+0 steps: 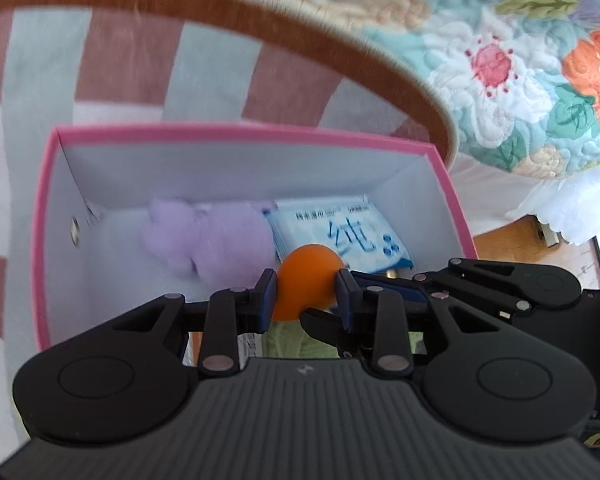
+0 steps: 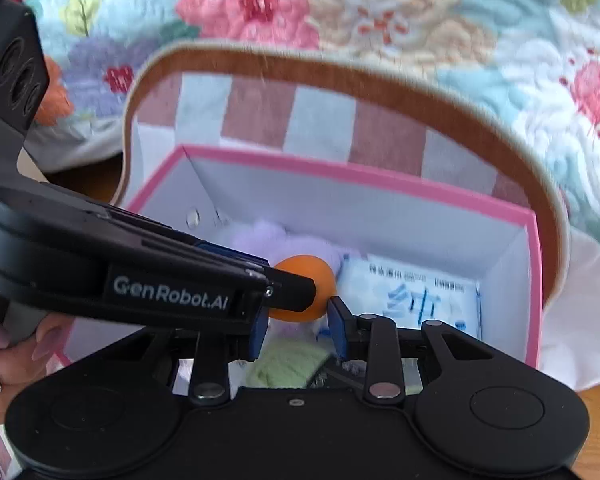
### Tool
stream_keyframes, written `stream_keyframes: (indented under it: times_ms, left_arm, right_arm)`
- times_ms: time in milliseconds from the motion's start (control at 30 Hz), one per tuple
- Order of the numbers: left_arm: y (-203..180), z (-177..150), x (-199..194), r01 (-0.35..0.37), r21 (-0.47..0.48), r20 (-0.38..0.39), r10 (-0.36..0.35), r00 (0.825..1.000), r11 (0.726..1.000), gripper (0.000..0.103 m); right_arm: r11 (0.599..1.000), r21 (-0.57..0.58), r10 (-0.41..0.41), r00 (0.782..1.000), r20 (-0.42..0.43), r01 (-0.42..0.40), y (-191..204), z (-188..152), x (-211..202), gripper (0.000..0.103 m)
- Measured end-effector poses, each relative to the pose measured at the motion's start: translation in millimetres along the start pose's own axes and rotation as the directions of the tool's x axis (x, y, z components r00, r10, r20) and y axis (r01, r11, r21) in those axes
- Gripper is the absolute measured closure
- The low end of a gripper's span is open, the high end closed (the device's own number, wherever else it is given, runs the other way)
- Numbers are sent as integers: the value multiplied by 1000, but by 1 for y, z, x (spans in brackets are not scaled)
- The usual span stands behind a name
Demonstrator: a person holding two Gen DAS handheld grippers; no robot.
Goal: Organize objects
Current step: 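Carry the sponge with the left tool and lower it into the pink box, then open the left tool to release the sponge and withdraw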
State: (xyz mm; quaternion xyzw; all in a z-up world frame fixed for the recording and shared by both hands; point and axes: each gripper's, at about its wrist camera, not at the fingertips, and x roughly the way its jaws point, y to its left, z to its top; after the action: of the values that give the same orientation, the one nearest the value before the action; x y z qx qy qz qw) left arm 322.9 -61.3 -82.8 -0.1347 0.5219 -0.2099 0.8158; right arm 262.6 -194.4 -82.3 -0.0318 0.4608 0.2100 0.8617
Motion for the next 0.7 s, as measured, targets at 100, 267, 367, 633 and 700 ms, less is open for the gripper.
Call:
stream_keyframes:
  times_ms: [100,267,367,633,700]
  left_arm:
    - [2,-8,11,-9,-44,-52,7,999,999,72]
    - [8,-7,23,-34,-139,-45,28,999,990,72]
    - [6,-6,26,-72,-143,-17,70,997,987,72]
    - [3,-18,21,-140,-84,41,144,989,987,75]
    - [2,-22,13,-149,-68,79,154,985,986,72]
  right_arm:
    - [1000,17,5,997,-75,-4,-2,-3,6,65]
    - [996,86,10,996,-88,-3,-10,-9,14,66]
    - [994,110,1,999,-43,4,-15,-11,15,66]
    - [1000,10,-7,999,-32,8,2,-18,14,66]
    - [998,-31,-48,999,-22,47,6,-22,11,64]
